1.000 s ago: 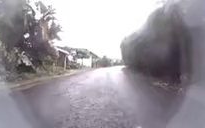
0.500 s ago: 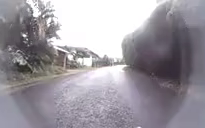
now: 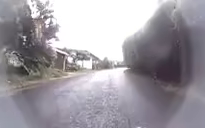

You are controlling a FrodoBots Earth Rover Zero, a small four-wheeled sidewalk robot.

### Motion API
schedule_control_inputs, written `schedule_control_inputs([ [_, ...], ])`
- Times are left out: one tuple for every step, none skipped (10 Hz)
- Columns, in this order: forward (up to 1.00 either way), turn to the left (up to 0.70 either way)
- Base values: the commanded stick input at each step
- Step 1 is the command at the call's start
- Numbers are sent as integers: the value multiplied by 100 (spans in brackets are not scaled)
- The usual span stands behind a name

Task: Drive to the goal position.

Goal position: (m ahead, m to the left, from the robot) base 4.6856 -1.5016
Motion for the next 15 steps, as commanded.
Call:
schedule_control_inputs([
  [70, 0],
  [70, 0],
  [70, 0],
  [70, 0],
  [70, 0],
  [70, 0],
  [70, 0],
  [70, 0],
  [70, 0],
  [70, 0],
  [70, 0],
  [70, 0],
  [70, 0],
  [70, 0],
  [70, 0],
])
